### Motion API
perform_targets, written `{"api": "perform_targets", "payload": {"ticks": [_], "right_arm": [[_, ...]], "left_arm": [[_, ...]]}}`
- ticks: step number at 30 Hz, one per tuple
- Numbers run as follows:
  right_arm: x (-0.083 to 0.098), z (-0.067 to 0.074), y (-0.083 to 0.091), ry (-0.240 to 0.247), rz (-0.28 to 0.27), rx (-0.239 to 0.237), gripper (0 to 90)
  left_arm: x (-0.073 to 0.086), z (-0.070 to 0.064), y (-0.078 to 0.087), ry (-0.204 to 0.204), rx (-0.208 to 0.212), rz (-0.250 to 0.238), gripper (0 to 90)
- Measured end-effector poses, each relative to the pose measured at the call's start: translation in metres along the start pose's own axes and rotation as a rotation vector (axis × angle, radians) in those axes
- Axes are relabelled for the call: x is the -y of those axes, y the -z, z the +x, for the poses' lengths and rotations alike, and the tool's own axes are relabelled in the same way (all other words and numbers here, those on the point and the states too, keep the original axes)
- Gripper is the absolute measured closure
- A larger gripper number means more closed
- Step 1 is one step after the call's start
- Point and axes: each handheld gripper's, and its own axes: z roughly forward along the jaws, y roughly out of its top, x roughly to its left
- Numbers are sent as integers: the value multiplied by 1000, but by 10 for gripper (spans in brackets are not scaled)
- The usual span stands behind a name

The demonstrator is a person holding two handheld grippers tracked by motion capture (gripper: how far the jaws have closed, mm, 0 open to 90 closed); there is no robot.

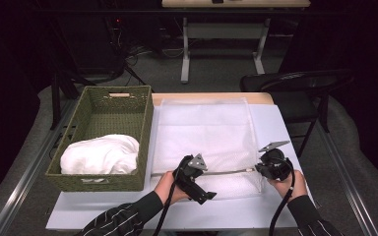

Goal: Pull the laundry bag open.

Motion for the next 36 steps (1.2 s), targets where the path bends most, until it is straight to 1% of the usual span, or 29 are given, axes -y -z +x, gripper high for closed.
{"api": "perform_targets", "payload": {"ticks": [3,4,5,6,8,9,10,11,12,13,14,15,19,20,21,22,24,25,29,30,32,33,34,35,36], "right_arm": [[-2,0,1,6,-3,-1,854],[-2,0,2,14,-2,3,854],[-2,0,2,19,-9,4,853],[-3,1,2,24,-8,4,853],[-3,2,3,27,-11,5,853],[-4,2,4,28,-11,4,853],[-4,2,5,30,-13,5,853],[-4,2,5,35,-19,7,853],[-4,3,6,42,-25,8,853],[-4,4,8,40,-29,8,854],[-5,4,9,46,-37,8,853],[-5,4,10,44,-37,6,853],[-4,5,10,46,-43,3,853],[-5,6,11,48,-42,4,853],[-5,6,11,55,-43,4,853],[-5,6,11,54,-47,4,853],[-5,6,12,56,-54,2,853],[-4,6,13,55,-56,2,853],[-4,7,14,61,-63,-1,853],[-4,7,14,61,-60,-1,853],[-4,8,14,65,-64,0,853],[-4,8,15,67,-62,1,853],[-4,9,15,67,-68,0,853],[-4,9,16,66,-68,-3,853],[-4,9,16,68,-71,-1,853]], "left_arm": [[-9,0,-7,-13,5,-8,1],[-11,0,-9,-13,6,-2,0],[-13,1,-11,-14,25,-5,0],[-16,1,-13,-13,20,-3,0],[-20,1,-18,-18,33,-4,0],[-22,0,-20,-27,16,10,0],[-23,1,-23,-27,34,6,0],[-25,1,-25,-31,38,7,0],[-27,1,-28,-34,40,6,0],[-28,0,-31,-34,42,3,0],[-30,0,-32,-33,30,10,0],[-30,1,-35,-35,48,2,0],[-36,1,-44,-43,61,14,1],[-38,1,-45,-46,48,25,1],[-39,1,-47,-46,75,13,2],[-41,1,-49,-42,79,14,2],[-45,0,-52,-52,87,13,2],[-47,-1,-54,-55,83,13,2],[-54,-1,-62,-61,96,8,0],[-55,-1,-64,-66,101,16,0],[-58,-1,-68,-72,90,24,0],[-60,-1,-70,-74,79,38,1],[-60,-1,-72,-83,84,35,9],[-61,0,-73,-94,92,24,71],[-62,-1,-73,-106,71,19,157]]}}
